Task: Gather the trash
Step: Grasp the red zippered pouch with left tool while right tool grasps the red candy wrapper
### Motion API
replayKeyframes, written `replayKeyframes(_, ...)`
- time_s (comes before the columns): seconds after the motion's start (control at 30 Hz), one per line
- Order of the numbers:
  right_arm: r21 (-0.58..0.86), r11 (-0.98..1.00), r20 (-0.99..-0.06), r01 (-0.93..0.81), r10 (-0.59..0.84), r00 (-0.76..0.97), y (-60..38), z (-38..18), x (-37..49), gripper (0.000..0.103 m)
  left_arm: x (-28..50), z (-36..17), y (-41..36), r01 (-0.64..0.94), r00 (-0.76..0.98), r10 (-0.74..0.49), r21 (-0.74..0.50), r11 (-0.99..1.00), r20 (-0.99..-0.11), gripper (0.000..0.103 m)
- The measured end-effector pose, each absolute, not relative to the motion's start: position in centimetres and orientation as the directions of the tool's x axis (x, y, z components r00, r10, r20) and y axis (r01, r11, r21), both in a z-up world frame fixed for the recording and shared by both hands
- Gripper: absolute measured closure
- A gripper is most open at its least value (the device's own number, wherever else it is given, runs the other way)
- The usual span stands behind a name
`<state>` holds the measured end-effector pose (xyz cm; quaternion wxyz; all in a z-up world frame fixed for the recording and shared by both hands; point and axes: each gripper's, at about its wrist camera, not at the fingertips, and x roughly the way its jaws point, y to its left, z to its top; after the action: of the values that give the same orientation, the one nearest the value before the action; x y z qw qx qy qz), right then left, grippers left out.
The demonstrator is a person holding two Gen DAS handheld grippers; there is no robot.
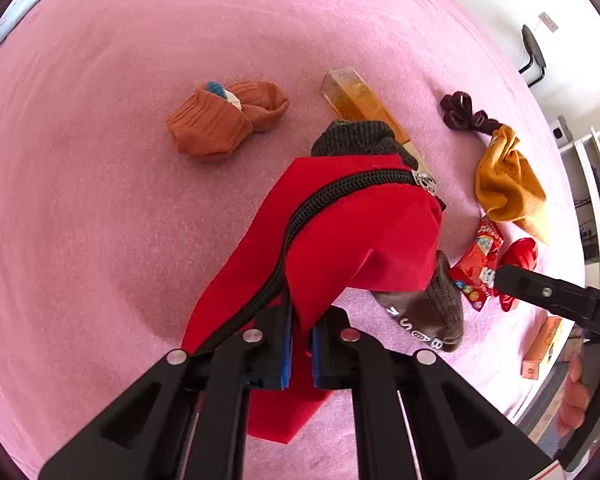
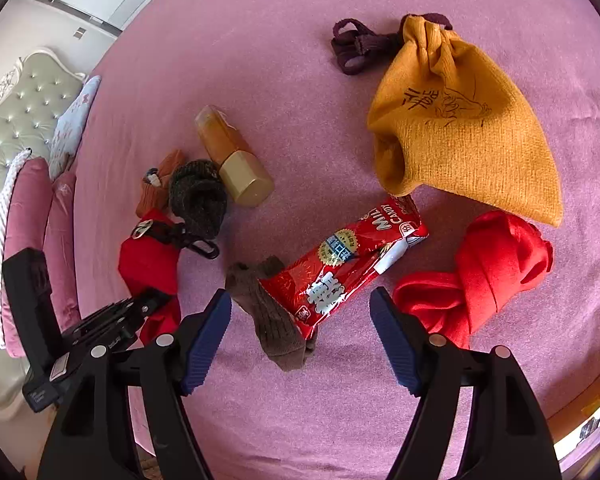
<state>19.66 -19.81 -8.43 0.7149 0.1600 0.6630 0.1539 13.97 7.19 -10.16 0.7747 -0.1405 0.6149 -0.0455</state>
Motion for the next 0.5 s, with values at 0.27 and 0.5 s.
replayKeyframes(0.27,0.395,0.907,-0.918,0.145,0.395,0.029,-20.2,-11.1,21.3,0.049,12.3,-8.9,7.7,-0.149,0.259,-0.294,-0.339,0.929,-0.920,0.096)
replayKeyframes(0.5,0.411,0.897,-0.911,0.163,0.409,0.049,-20.9,-11.2,21.5,0.082,12.0,-9.3,8.0,-0.170,0.258,-0.312,-0.361,0.917,-0.914,0.096)
